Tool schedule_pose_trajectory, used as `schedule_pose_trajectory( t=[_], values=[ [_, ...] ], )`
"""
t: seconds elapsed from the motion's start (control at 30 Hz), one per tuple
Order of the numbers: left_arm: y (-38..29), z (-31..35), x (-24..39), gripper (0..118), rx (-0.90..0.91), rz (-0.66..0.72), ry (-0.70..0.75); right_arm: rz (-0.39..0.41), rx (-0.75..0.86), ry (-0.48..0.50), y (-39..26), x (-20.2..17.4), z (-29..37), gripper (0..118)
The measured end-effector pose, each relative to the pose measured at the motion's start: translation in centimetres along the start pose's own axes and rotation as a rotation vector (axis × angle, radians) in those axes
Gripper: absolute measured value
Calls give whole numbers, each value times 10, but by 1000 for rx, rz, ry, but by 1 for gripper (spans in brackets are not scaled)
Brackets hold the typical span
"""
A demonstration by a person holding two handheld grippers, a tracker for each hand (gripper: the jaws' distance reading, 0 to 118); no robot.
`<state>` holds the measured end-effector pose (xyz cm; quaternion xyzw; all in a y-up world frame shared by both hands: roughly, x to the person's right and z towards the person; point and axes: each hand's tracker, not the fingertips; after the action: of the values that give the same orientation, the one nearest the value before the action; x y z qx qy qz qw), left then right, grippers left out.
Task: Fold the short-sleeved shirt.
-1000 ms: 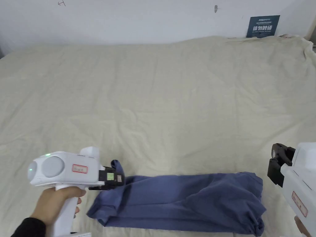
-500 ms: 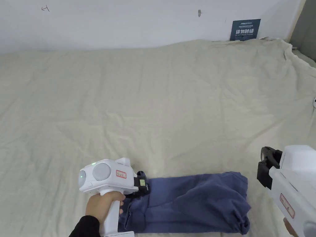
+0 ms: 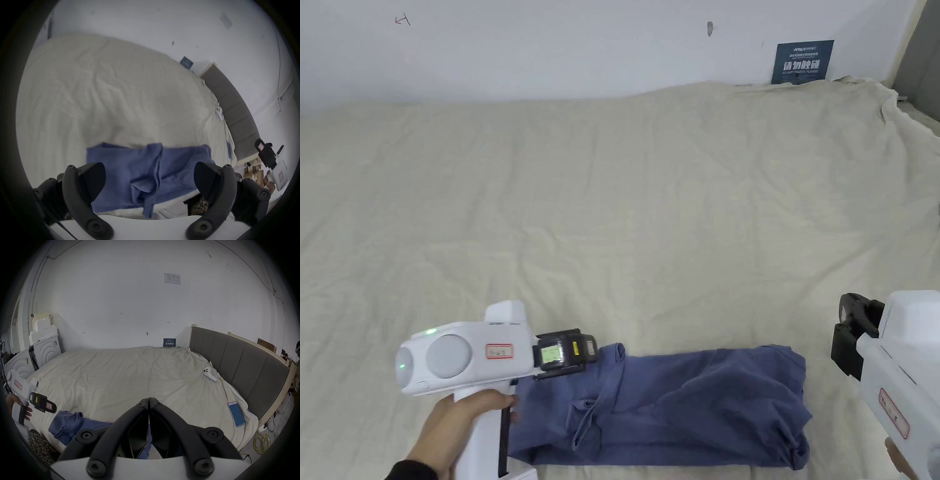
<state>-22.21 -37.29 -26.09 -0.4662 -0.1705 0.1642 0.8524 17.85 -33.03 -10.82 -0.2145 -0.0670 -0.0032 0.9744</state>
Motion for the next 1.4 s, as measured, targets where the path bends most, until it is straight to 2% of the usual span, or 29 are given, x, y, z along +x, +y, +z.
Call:
schedule_pose_trajectory(
  t=[0.1,0.17,0.2,0.27,0.3,0.33,0.47,0.9,1.07,1.2,1.33,1.4],
  values=[
    [-3,24,-14,113,116,-20,27,3,6,3,1,-2,2,0],
    [-4,29,-21,107,103,-48,60,9,14,3,1,-3,3,0],
    [-7,30,-23,94,106,-61,91,9,19,3,1,-3,4,0],
    [-16,32,-28,38,188,-99,120,9,24,2,1,-4,5,0],
    [-21,30,-29,18,218,-135,133,7,29,1,1,-4,6,0],
    [-28,27,-29,7,228,-168,152,1,37,-1,1,-4,7,0],
    [-47,7,-30,0,229,-203,168,-12,58,-3,1,-4,10,0],
    [-98,-78,-11,0,27,-242,154,-20,41,-11,-2,5,14,0],
    [-109,-87,15,0,-2,-283,48,-30,30,-28,-4,14,16,0],
    [-122,-99,43,0,-20,-326,34,-38,27,-41,-5,19,18,0],
    [-125,-105,53,0,-31,-309,9,-44,28,-48,-5,23,20,0],
    [-121,-104,52,0,-46,-253,-49,-43,30,-49,-5,24,20,0]
  ],
)
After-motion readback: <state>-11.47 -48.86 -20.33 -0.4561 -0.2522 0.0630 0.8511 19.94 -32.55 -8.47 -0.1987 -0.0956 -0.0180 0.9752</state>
